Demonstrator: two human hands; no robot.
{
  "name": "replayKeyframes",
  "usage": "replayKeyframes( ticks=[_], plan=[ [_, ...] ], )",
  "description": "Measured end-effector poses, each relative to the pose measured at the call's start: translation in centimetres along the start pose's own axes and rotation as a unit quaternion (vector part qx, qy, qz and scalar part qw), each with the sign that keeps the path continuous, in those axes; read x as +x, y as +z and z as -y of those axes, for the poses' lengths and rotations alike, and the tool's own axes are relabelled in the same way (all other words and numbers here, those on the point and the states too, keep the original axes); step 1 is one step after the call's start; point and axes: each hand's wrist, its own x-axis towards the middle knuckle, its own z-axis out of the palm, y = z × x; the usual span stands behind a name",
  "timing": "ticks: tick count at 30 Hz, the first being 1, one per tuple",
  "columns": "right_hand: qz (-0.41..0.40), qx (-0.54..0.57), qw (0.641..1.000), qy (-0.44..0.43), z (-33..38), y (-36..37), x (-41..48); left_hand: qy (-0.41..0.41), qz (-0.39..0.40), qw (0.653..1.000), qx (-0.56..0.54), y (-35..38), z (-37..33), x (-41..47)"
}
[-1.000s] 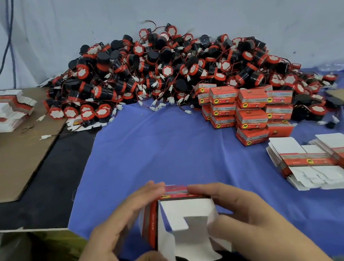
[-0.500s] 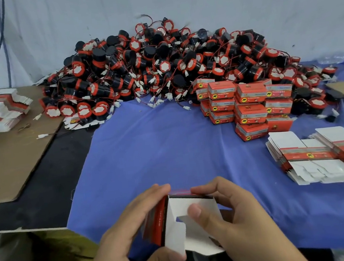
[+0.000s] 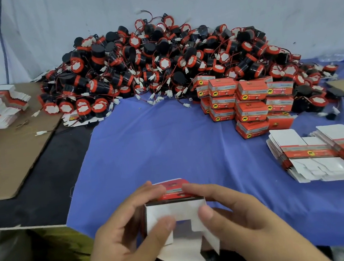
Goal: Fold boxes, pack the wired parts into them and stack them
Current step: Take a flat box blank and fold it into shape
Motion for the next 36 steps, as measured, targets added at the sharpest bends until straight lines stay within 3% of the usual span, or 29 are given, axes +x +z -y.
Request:
replayKeyframes(
  ticks=[2,4,9,12,14,18,20,25,31,34,36],
  plan=[
    [0.077,0.118,0.99,0.021,0.2,-0.9,-0.7,-0.02,0.006,1.0,-0.02,-0.4,0.0,0.0],
    [0.089,0.137,0.987,-0.004,-0.2,-1.2,-0.7,-0.005,0.011,1.0,-0.024,-0.4,-0.1,0.1],
    [-0.087,0.042,0.991,-0.095,-2.1,0.6,1.1,0.083,0.007,0.997,0.002,0.9,0.1,0.1],
    [-0.133,0.043,0.981,-0.136,-2.7,1.3,1.7,0.087,-0.001,0.996,0.0,1.2,0.1,0.2],
    [-0.115,0.072,0.983,-0.126,-2.8,1.0,1.7,0.054,0.009,0.998,-0.028,0.9,0.3,0.4],
    [0.028,0.174,0.979,-0.101,-2.7,-0.2,1.2,-0.017,0.009,0.995,-0.093,0.3,0.8,0.5],
    [0.021,0.164,0.98,-0.11,-3.0,-0.2,1.3,-0.005,0.011,0.996,-0.092,0.5,0.9,0.4],
    [-0.113,0.075,0.977,-0.167,-4.0,1.1,2.0,0.14,0.022,0.989,0.042,0.8,1.2,0.5],
    [-0.116,0.046,0.977,-0.171,-4.0,0.8,2.1,0.163,0.072,0.975,0.13,-0.3,1.3,1.1],
    [-0.12,0.024,0.978,-0.167,-4.1,0.8,2.4,0.236,0.089,0.942,0.222,-0.3,1.4,1.1],
    [-0.143,-0.002,0.974,-0.175,-4.4,1.0,2.5,0.26,0.084,0.934,0.229,0.1,1.5,0.8]
  ],
)
